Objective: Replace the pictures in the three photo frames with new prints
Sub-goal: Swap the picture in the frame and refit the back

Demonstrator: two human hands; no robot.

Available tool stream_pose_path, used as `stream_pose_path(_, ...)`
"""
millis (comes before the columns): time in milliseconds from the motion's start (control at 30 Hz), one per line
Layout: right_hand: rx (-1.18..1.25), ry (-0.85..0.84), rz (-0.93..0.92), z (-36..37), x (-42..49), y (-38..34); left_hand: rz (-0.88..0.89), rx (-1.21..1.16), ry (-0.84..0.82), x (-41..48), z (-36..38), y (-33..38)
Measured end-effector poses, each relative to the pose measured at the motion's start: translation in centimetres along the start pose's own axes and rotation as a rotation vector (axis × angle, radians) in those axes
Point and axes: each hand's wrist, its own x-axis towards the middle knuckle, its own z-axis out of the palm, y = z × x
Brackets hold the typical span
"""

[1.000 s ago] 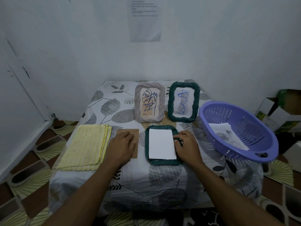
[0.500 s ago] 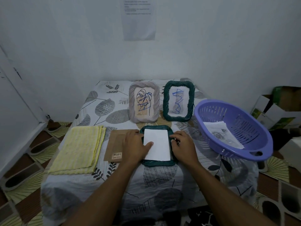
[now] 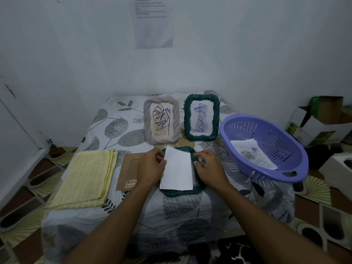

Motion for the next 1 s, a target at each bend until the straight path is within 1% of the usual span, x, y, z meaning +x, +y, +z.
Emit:
stream_pose_path(100, -0.039, 0.032, -0.096, -1.8, 0.8, -1.3, -0.043, -0.183, -0.009, 0.6, -0.3, 0.6)
stream_pose_path(200, -0.1, 0.108, -0.207, -4.6, 2.1, -2.9, -0.095, -0.278, -0.021, 1.2, -0.2, 1.5)
stream_pose_path(233, -0.139, 0.141, -0.216, -5.8, 2.6, -3.1, -0.11, -0.315, -0.025, 1.3, -0.1, 1.9)
stream_pose_path(300, -0.241, 0.176, -0.162, -8.4, 3.3, -2.8, -0.162, -0.433, -0.051, 1.4, 0.3, 2.8)
stream_pose_path(333, -0.293, 0.154, -0.107, -9.5, 3.5, -2.2, -0.186, -0.495, -0.071, 1.5, 0.6, 3.4)
stream_pose_path(400, -0.367, 0.025, 0.026, -11.3, 3.4, -0.8, -0.223, -0.606, -0.119, 1.4, 1.3, 4.5)
stream_pose_path(433, -0.378, -0.056, 0.085, -11.9, 3.2, -0.1, -0.238, -0.661, -0.143, 1.3, 1.8, 5.2)
stream_pose_path(500, -0.347, -0.184, 0.144, -12.5, 2.8, 1.0, -0.276, -0.773, -0.175, 1.2, 2.7, 6.5)
stream_pose_path(567, -0.286, -0.206, 0.151, -12.5, 2.6, 1.6, -0.311, -0.875, -0.191, 1.2, 3.6, 7.7)
stream_pose_path(667, -0.233, -0.178, 0.152, -12.8, 2.6, 1.9, -0.329, -0.988, -0.201, 1.3, 4.8, 9.0)
stream_pose_path(733, -0.212, -0.16, 0.147, -12.9, 2.6, 2.2, -0.33, -0.916, -0.195, 1.3, 5.8, 9.2)
stream_pose_path(833, -0.189, -0.129, 0.137, -13.0, 2.6, 2.4, -0.323, -0.662, -0.196, 0.9, 7.6, 8.9)
stream_pose_path(900, -0.184, -0.125, 0.138, -13.0, 2.5, 2.4, -0.286, -0.506, -0.206, 0.7, 8.9, 8.9)
stream_pose_path(1000, -0.196, -0.132, 0.134, -12.8, 2.5, 2.4, -0.251, -0.369, -0.208, 0.5, 10.2, 9.5)
